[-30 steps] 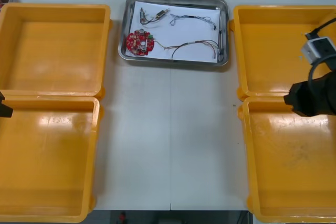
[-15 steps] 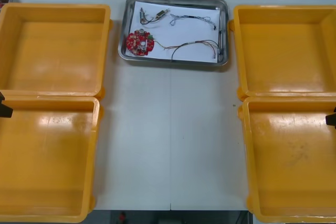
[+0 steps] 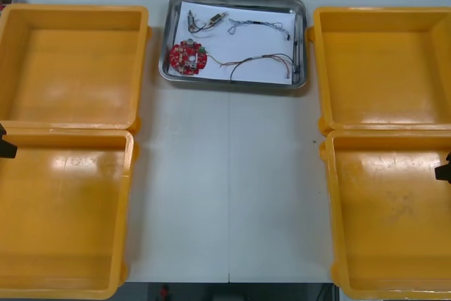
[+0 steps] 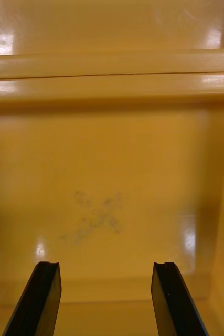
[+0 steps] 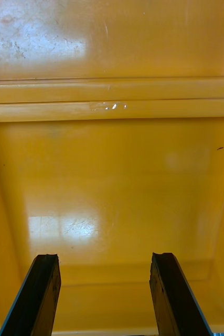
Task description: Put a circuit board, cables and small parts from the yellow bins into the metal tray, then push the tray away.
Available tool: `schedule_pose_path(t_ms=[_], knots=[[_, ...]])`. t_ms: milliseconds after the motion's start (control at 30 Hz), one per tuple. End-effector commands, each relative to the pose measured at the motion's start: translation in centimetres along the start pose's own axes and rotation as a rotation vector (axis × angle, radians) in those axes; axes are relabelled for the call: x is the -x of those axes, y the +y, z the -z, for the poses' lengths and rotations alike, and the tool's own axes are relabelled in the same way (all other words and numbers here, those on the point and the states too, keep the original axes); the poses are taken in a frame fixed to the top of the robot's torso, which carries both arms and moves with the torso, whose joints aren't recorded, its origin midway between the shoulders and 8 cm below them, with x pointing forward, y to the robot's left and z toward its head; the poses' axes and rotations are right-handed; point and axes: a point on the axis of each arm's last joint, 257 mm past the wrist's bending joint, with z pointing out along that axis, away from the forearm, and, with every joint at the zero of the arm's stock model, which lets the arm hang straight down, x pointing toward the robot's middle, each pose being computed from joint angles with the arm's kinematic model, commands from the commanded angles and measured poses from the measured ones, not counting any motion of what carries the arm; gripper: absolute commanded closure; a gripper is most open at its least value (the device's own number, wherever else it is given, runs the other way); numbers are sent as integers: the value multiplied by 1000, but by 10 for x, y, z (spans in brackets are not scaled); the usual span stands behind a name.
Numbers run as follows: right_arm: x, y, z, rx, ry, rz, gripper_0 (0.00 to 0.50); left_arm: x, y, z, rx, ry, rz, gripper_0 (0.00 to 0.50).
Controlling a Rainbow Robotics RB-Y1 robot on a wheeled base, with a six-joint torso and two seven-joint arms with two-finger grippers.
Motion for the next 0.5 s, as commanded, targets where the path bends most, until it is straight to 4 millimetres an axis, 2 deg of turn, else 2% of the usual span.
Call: schedule_pose_path(t_ms=[33, 500], knots=[[8, -8, 7, -14, -12, -29, 0, 1, 20, 10, 57, -4, -64, 0], [5, -2, 3, -4, 2, -10, 0, 1, 20, 10, 57, -4, -64, 0]])
